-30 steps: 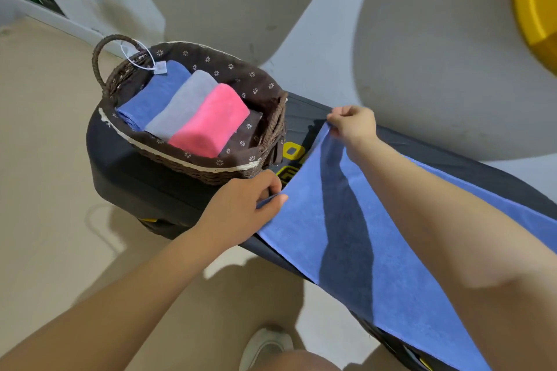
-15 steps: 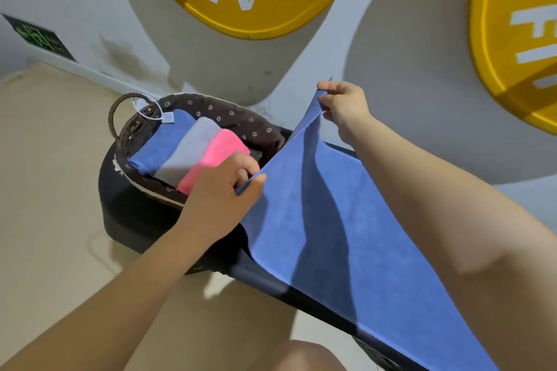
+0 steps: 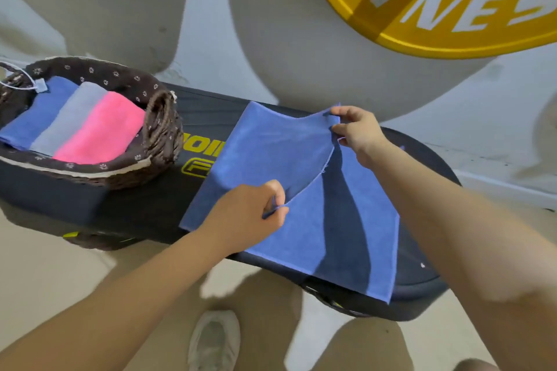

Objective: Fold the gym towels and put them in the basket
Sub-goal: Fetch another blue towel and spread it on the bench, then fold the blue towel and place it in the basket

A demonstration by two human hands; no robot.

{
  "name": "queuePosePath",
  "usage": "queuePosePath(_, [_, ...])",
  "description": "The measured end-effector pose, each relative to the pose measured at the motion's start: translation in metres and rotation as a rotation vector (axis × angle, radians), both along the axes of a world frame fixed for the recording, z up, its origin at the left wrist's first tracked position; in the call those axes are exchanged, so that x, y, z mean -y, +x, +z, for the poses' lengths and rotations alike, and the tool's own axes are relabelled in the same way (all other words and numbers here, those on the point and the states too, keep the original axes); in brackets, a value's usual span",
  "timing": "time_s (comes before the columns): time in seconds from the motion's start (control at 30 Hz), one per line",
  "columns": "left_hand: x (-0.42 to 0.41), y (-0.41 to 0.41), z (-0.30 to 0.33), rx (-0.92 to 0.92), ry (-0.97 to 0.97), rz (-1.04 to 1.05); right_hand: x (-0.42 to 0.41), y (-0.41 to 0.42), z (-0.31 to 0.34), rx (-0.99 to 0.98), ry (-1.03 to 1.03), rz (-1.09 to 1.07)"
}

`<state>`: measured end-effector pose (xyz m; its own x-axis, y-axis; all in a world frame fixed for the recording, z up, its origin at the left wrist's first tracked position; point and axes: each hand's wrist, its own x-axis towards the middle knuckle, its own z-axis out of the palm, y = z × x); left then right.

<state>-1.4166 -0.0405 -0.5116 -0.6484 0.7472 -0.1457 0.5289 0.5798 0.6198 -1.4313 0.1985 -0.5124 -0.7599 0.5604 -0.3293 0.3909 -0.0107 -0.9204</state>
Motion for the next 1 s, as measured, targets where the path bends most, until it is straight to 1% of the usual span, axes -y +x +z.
queuePosePath(0.1, [-0.034,0.029,-0.012,-0.036,-0.078,-0.058,-0.023,0.032,-0.016,0.003,0.001,-0.035])
queuePosePath(0.23, [-0.071,0.060,-0.022,0.021,-0.076,-0.098,-0.056,0.059,-0.034,0.016,0.007,-0.101])
queuePosePath(0.47, [-0.114,0.095,-0.040,-0.016,-0.004,-0.157,-0.100,0.081,-0.069,0.122,0.243,-0.201])
queuePosePath(0.6, [-0.129,0.106,-0.057,-0.033,-0.028,-0.157,-0.107,0.084,-0.085,0.146,0.256,-0.178])
queuePosePath(0.73, [-0.135,0.113,-0.065,0.000,-0.037,-0.165,-0.110,0.081,-0.089,0.152,0.271,-0.178])
queuePosePath(0.83, [-0.138,0.121,-0.067,0.004,-0.032,-0.192,-0.112,0.081,-0.088,0.190,0.347,-0.136])
queuePosePath(0.93, [-0.145,0.128,-0.065,-0.033,-0.009,-0.173,-0.112,0.082,-0.087,0.245,0.448,-0.104])
queuePosePath(1.0, [-0.147,0.130,-0.067,-0.067,-0.053,-0.170,-0.111,0.084,-0.086,0.264,0.481,-0.099])
